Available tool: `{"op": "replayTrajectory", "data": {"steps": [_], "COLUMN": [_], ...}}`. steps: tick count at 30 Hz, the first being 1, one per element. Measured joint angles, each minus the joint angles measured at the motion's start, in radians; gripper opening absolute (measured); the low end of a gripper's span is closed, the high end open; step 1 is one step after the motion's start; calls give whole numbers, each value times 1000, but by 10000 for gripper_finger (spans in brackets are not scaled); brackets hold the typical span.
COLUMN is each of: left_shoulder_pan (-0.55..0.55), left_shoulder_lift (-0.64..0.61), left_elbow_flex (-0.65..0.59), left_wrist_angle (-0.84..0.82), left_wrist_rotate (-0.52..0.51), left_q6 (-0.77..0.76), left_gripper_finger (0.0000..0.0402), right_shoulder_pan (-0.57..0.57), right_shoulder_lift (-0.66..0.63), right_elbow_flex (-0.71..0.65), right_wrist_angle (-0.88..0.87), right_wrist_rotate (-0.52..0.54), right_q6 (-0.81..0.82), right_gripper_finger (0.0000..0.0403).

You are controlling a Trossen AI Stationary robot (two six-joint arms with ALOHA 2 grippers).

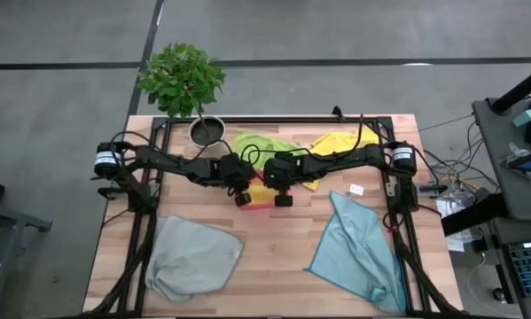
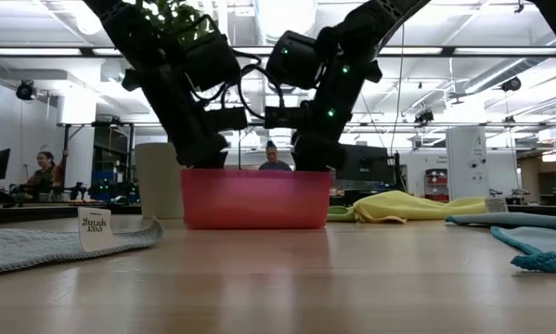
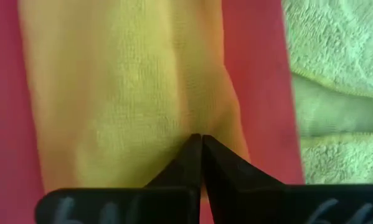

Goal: Fold microfiber towels
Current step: Put the folded yellow microfiber cloth into the pink bin

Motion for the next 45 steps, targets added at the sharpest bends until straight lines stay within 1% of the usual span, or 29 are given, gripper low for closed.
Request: {"op": "replayTrajectory", "data": {"steps": [5, 10, 15, 20, 25, 27, 33, 37, 42, 45], "left_shoulder_pan": [0, -3, -18, -49, -79, -84, -87, -91, -92, -92], "left_shoulder_lift": [-4, -27, -78, -100, -55, -35, 5, 24, 21, 1], "left_elbow_flex": [0, 7, 22, 19, 16, 16, 14, 14, 15, 20], "left_wrist_angle": [1, -25, -58, -49, -36, -11, -16, -13, -31, -53], "left_wrist_rotate": [-4, -8, -7, 56, 64, 64, 64, 65, 137, 151], "left_q6": [-54, -59, -55, -37, -38, -38, -38, -41, -37, -26], "left_gripper_finger": [35, 35, 35, 35, 35, 35, 35, 35, 35, 35], "right_shoulder_pan": [5, 12, 30, 66, 95, 99, 95, 95, 98, 98], "right_shoulder_lift": [0, -12, -55, -80, -70, -57, -13, -5, -14, -20], "right_elbow_flex": [-7, 24, 45, 44, 35, 28, 6, -8, -6, 8], "right_wrist_angle": [-11, -44, -71, -74, -37, -23, -18, -23, -57, -97], "right_wrist_rotate": [1, 1, 2, -7, -52, -55, -52, -56, -61, -62], "right_q6": [0, 0, 1, 30, 49, 53, 74, 78, 89, 88], "right_gripper_finger": [9, 9, 9, 9, 9, 9, 9, 9, 9, 9]}}
